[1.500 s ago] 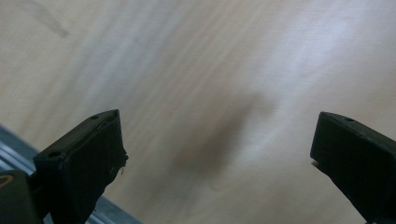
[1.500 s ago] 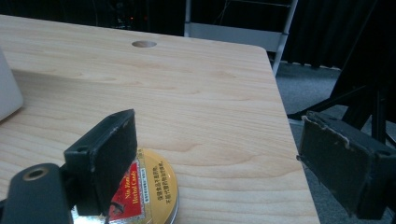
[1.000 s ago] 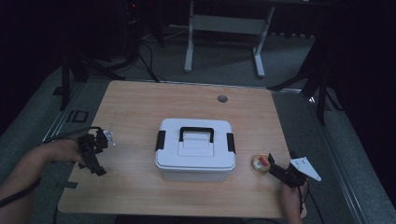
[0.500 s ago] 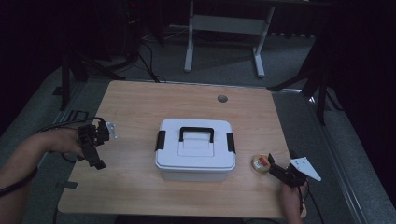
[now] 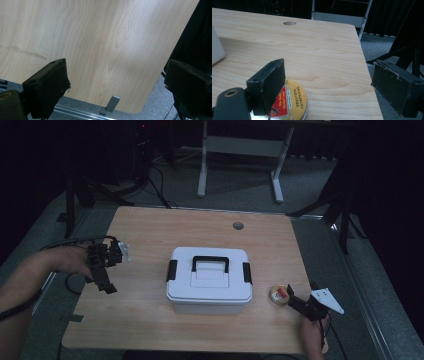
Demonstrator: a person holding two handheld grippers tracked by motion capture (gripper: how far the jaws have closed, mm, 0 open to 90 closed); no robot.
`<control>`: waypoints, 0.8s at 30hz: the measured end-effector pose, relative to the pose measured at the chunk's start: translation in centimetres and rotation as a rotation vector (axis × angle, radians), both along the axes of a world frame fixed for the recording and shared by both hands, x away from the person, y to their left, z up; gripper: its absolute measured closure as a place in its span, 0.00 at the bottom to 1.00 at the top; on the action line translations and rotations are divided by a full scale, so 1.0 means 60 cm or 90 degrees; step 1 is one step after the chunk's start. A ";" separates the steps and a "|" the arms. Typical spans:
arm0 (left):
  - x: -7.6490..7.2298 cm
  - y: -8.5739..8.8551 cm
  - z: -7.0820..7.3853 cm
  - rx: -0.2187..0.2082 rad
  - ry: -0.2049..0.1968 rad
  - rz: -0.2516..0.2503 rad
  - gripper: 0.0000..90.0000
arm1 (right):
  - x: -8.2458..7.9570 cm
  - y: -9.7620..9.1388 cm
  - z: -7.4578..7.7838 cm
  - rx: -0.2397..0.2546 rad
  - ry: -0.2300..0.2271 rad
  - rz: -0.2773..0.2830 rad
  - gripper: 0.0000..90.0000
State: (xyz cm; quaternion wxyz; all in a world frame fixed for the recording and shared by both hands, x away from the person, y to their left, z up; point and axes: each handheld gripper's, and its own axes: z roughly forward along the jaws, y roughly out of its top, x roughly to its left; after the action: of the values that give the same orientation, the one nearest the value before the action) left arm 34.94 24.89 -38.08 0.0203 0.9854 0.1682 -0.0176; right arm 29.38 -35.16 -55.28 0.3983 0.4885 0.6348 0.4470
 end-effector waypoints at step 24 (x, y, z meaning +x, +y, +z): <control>0.018 -0.092 0.045 -0.076 -0.045 -0.054 0.07 | 0.000 -0.001 0.000 0.003 -0.001 0.003 0.12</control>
State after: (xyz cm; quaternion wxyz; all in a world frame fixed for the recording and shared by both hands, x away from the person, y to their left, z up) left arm 36.03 19.35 -35.37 0.0839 0.9887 0.1242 0.0063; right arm 29.35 -35.22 -55.27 0.3963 0.4879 0.6346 0.4496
